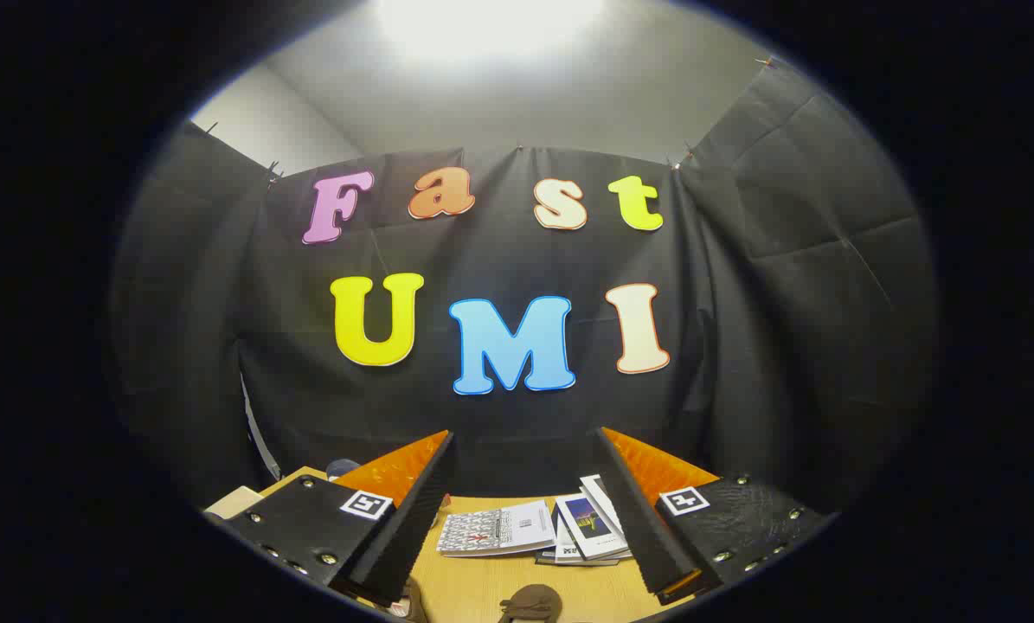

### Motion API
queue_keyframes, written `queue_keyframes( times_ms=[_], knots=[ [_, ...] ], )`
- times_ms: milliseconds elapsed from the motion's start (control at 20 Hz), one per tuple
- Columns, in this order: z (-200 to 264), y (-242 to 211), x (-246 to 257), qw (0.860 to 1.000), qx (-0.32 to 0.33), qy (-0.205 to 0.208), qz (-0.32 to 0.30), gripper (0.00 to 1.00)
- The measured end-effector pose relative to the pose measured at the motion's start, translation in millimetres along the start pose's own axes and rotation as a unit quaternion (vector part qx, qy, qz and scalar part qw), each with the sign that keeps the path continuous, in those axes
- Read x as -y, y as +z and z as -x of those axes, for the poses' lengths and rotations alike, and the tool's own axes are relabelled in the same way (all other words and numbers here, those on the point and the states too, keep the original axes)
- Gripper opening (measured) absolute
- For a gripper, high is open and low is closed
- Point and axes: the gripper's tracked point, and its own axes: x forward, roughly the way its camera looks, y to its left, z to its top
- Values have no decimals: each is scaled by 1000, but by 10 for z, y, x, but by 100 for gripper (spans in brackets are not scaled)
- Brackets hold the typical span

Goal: Open the storage box then place both shoes into the box .Put the left shoe in first, then the right shoe, with the right side of both shoes facing outward in a uniform manner.

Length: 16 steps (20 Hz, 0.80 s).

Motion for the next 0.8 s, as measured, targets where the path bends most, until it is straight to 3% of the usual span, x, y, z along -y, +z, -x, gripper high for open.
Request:
queue_keyframes(
  times_ms=[800],
  knots=[
    [-97,-99,58,1000,-11,-3,-21,97]
  ],
)
